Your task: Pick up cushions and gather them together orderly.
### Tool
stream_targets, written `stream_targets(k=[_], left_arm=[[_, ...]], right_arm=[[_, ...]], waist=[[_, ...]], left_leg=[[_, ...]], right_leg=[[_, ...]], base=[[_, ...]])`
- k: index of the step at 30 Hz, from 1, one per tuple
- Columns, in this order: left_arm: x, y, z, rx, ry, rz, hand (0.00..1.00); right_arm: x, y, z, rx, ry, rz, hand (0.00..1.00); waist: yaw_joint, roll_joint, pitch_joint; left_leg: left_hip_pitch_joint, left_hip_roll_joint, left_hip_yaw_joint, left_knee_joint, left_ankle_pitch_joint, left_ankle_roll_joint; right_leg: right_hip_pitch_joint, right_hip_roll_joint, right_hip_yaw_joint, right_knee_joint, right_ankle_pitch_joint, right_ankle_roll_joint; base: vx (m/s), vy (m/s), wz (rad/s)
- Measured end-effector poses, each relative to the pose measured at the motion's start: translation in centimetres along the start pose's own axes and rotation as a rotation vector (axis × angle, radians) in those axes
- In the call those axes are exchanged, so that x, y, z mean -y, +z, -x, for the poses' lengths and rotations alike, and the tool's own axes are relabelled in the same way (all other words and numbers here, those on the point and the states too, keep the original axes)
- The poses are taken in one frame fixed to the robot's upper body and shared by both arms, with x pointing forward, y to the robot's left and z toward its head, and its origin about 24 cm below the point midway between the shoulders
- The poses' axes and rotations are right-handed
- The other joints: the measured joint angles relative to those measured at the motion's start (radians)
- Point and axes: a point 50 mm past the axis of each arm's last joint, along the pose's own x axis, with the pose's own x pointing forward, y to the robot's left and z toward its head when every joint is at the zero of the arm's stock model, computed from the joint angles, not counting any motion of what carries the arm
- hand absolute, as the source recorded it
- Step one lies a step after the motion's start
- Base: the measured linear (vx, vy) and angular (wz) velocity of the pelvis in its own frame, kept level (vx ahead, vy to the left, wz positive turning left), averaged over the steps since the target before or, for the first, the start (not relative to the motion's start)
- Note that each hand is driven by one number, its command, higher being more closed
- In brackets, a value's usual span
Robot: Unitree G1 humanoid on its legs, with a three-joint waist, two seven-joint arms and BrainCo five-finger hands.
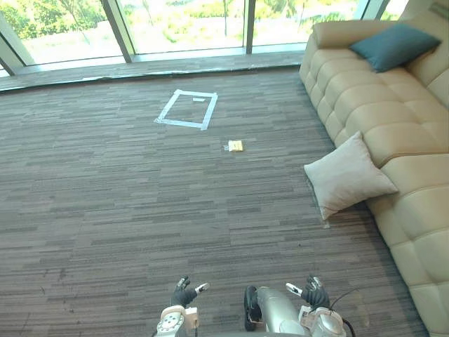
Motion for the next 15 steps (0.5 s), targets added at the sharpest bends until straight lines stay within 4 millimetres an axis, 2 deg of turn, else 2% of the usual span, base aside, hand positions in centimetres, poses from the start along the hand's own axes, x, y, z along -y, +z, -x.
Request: stream_targets(k=[1, 2, 3, 4, 6, 7, 8, 10, 11, 12, 13, 14, 15], left_arm=[[-0.1, 0.1, 0.0, 0.006, 0.002, -0.002, 0.0], [-0.2, 0.6, -0.1, 0.028, 0.002, -0.007, 0.0], [-0.2, 0.9, -0.1, 0.038, 0.0, -0.008, 0.0], [0.0, 1.4, -0.1, 0.062, -0.009, -0.009, 0.0], [0.4, 1.8, -0.1, 0.081, -0.019, -0.009, 0.0], [0.4, 1.9, -0.1, 0.086, -0.018, -0.007, 0.0], [0.4, 1.9, -0.1, 0.09, -0.018, 0.003, 0.0], [0.6, 2.0, -0.1, 0.093, -0.027, -0.006, 0.0], [0.6, 2.0, 0.0, 0.098, -0.032, -0.014, 0.0], [0.5, 2.0, 0.0, 0.096, -0.03, -0.018, 0.0], [0.2, 1.9, 0.0, 0.091, -0.024, -0.025, 0.0], [-0.2, 1.8, -0.1, 0.083, -0.016, -0.036, 0.0], [-0.6, 1.8, -0.1, 0.082, -0.007, -0.046, 0.0]], right_arm=[[-0.2, -0.2, 0.1, -0.007, 0.004, -0.001, 0.0], [-0.6, -0.7, 0.3, -0.026, 0.014, -0.004, 0.0], [-0.7, -0.8, 0.4, -0.031, 0.017, -0.004, 0.0], [-0.5, -1.1, 0.5, -0.042, 0.015, -0.005, 0.0], [-0.5, -1.1, 0.5, -0.045, 0.009, -0.013, 0.0], [-0.6, -1.2, 0.5, -0.05, 0.011, -0.014, 0.0], [-0.7, -1.3, 0.5, -0.053, 0.012, -0.019, 0.0], [-0.4, -1.7, 0.6, -0.067, 0.006, -0.011, 0.0], [-0.5, -2.2, 0.7, -0.087, 0.004, -0.01, 0.0], [-0.5, -2.6, 0.9, -0.104, 0.002, -0.011, 0.0], [-0.5, -3.4, 1.3, -0.125, -0.003, -0.017, 0.0], [-1.0, -3.8, 1.6, -0.138, 0.007, -0.024, 0.0], [-1.6, -3.9, 1.7, -0.138, 0.023, -0.025, 0.0]], waist=[[0.004, -0.007, 0.004], [0.015, -0.034, 0.006], [0.018, -0.039, 0.005], [0.033, -0.041, 0.004], [0.05, -0.041, 0.005], [0.054, -0.046, 0.008], [0.055, -0.048, 0.009], [0.056, -0.045, 0.004], [0.058, -0.056, -0.006], [0.062, -0.062, -0.024], [0.059, -0.075, -0.045], [0.054, -0.108, -0.066], [0.059, -0.142, -0.073]], left_leg=[[-0.026, 0.006, 0.006, 0.034, -0.008, 0.004], [-0.098, 0.013, 0.025, 0.047, -0.032, 0.019], [-0.128, 0.011, 0.037, 0.03, -0.043, 0.025], [-0.219, -0.005, 0.053, -0.1, -0.071, 0.048], [-0.252, -0.048, 0.05, -0.3, -0.084, 0.042], [-0.265, -0.084, 0.032, -0.459, -0.076, 0.038], [-0.286, -0.13, -0.006, -0.62, -0.041, 0.021], [-0.301, -0.149, -0.038, -0.744, 0.0, 0.005], [-0.307, -0.147, -0.041, -0.733, 0.064, 0.046], [-0.308, -0.15, -0.036, -0.719, 0.099, 0.065], [-0.305, -0.156, -0.024, -0.692, 0.123, 0.08], [-0.294, -0.161, 0.018, -0.681, 0.085, 0.089], [-0.262, -0.164, 0.064, -0.681, 0.057, 0.097]], right_leg=[[0.033, 0.003, 0.009, -0.02, -0.004, -0.003], [0.11, 0.003, 0.039, -0.076, -0.01, -0.008], [0.137, 0.004, 0.05, -0.1, -0.01, -0.008], [0.201, 0.003, 0.088, -0.166, -0.011, -0.007], [0.244, -0.009, 0.127, -0.188, -0.019, 0.009], [0.276, -0.023, 0.162, -0.199, -0.03, 0.024], [0.313, -0.041, 0.201, -0.219, -0.051, 0.037], [0.339, -0.047, 0.243, -0.236, -0.086, 0.062], [0.365, -0.058, 0.276, -0.231, -0.13, 0.078], [0.372, -0.066, 0.299, -0.221, -0.141, 0.09], [0.365, -0.079, 0.332, -0.185, -0.147, 0.101], [0.32, -0.097, 0.351, -0.097, -0.149, 0.108], [0.254, -0.11, 0.354, 0.075, -0.143, 0.144]], base=[[0.54, -0.12, -0.65], [0.41, -0.097, -0.39], [0.56, -0.102, -0.69], [0.42, -0.049, -0.64], [0.37, 0.023, -0.72], [0.45, 0.116, -0.92], [0.55, 0.186, -0.89], [0.54, 0.254, -0.98], [0.56, 0.302, -1.0], [0.61, 0.313, -0.88], [0.53, 0.249, -0.68], [0.62, 0.292, -0.88], [0.68, 0.347, -0.9]])
